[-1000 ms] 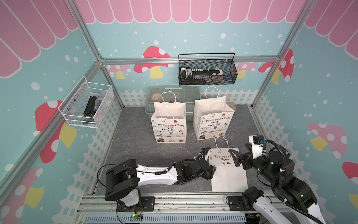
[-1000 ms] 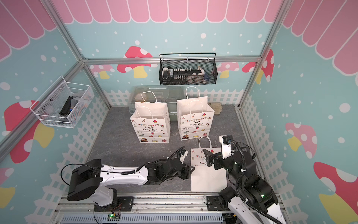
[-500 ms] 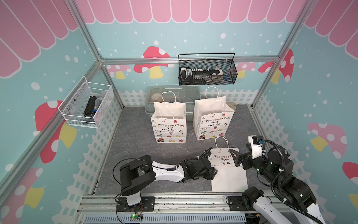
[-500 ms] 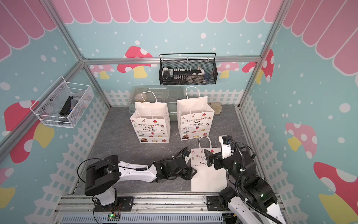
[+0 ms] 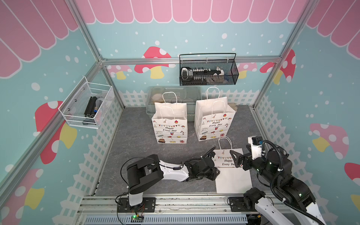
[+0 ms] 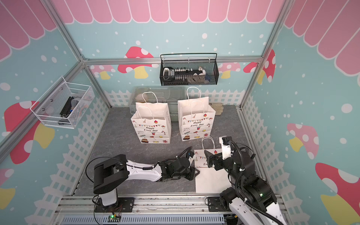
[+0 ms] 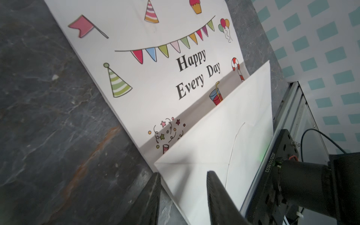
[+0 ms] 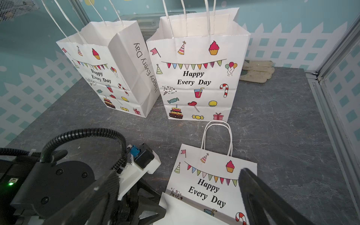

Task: Put away the paper bag
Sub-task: Place the paper bag at the center of the board.

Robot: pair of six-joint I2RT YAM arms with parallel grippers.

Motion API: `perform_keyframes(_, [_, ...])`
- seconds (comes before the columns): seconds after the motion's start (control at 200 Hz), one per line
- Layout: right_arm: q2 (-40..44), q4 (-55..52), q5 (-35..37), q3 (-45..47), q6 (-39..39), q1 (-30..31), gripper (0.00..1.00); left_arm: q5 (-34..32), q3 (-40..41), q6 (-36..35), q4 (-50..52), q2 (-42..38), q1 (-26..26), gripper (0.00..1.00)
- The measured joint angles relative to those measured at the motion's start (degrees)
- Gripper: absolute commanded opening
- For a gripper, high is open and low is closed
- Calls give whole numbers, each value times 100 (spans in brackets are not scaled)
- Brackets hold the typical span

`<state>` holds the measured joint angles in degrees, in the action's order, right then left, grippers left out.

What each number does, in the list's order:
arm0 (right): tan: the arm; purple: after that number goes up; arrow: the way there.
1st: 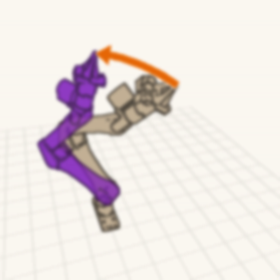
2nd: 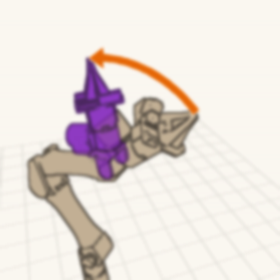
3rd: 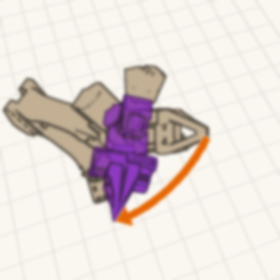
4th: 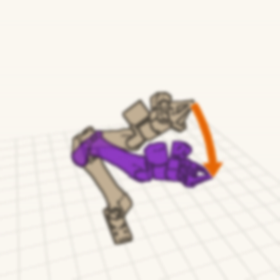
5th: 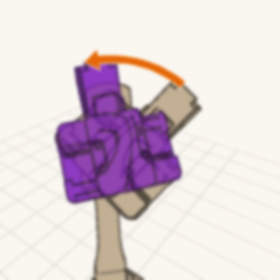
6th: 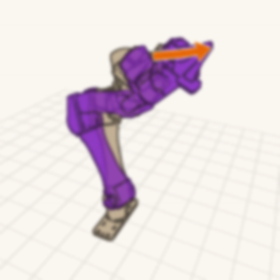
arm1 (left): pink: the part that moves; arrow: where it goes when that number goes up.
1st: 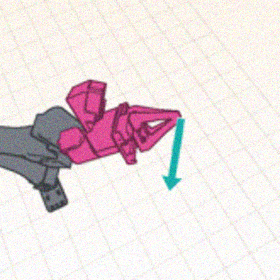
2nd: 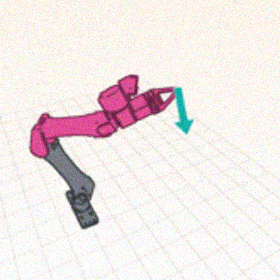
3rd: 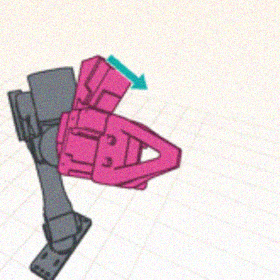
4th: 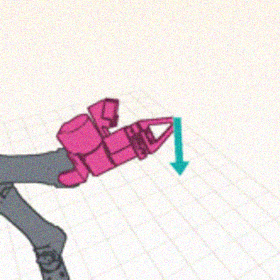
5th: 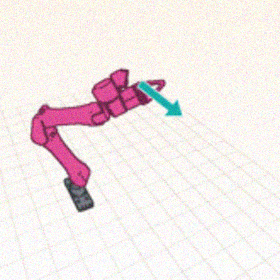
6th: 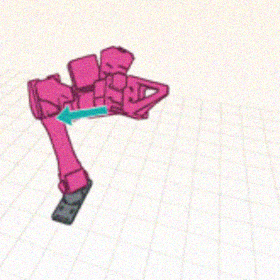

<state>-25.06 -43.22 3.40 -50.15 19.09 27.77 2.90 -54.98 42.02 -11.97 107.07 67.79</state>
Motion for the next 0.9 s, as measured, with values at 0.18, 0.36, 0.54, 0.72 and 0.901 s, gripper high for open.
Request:
perform_keyframes(0.18, [-2, 24, -42, 52, 0, 0, 99, 85, -125, 72, -4, 162, -68, 17])
perform_keyframes(0.36, [4, 37, -48, 55, 0, 0, 99, 160, -476, 116, 9, 348, -76, 1])
perform_keyframes(0.54, [24, 39, -66, 55, 0, 0, 99, 186, -658, 105, 17, 450, -76, 0])
perform_keyframes(0.72, [33, 39, -87, 59, 0, 0, 99, 181, -833, 129, 28, 568, -125, 0])
perform_keyframes(0.901, [76, 39, -90, 59, 0, 0, 99, 111, -1069, 372, -177, 831, -179, 0])
